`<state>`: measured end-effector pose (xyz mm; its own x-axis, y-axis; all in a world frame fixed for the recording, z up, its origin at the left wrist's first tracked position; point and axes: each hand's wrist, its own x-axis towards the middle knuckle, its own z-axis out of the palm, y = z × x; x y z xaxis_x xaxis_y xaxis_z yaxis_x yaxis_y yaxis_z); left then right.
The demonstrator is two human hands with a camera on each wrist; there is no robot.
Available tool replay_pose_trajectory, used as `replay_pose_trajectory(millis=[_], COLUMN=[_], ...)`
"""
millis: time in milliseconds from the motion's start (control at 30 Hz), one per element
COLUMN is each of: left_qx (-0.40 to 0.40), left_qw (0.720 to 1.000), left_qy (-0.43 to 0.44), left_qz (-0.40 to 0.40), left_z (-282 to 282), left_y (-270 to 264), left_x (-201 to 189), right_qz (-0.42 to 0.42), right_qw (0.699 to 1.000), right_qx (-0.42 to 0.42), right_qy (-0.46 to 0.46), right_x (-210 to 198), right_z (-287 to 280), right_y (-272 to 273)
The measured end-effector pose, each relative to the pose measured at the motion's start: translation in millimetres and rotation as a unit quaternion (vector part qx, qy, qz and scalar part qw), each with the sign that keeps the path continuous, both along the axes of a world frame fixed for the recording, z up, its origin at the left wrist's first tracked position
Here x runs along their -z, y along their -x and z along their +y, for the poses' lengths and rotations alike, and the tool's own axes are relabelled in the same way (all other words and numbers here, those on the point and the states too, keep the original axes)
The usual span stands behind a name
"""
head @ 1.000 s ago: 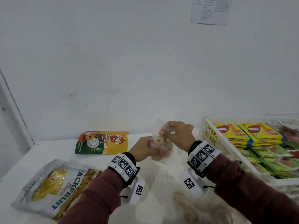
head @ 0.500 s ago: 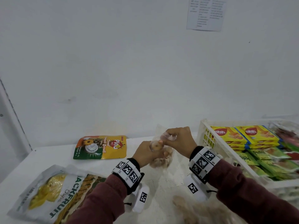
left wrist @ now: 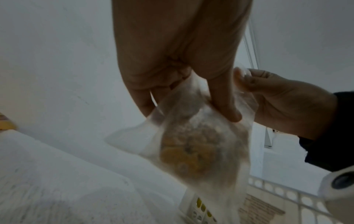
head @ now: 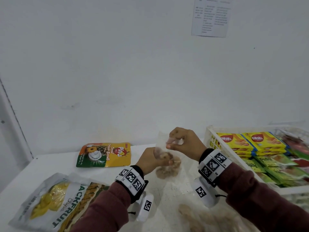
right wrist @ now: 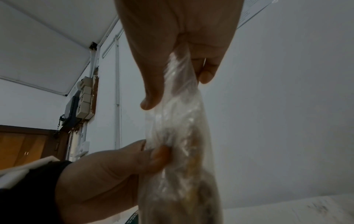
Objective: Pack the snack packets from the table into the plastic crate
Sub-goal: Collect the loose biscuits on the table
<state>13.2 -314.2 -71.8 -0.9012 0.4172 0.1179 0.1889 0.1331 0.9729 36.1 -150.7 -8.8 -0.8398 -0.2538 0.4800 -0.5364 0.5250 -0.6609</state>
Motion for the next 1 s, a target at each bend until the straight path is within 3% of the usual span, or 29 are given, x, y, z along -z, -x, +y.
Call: replay_pose_trajectory(millis=[300, 467, 667, 1000], left_qx=[-0.001, -0.081, -0.088, -0.102], left_qw=[0.998, 0.988, 0.985, 0.983], left_qy=[0.007, -0.090, -0.057, -0.046], left_qz=[0.062, 0.091, 0.138, 0.144], left_z=[1, -2, -3, -12], left_y=[-1, -6, -14, -20], left_x=[1, -16, -26, -32], right_qz=[-0.026, -0.019, -0.037, -0.058], right_qw=[1.000, 0.999, 0.992, 0.990], right_qx=[0.011, 0.002, 0.025, 0.017], right_qy=[0.004, -0.027, -0.114, -0.127], right_x=[-6, -7, -6, -4], right_z=[8, 11, 10, -6], right_y=[0, -2, -4, -11])
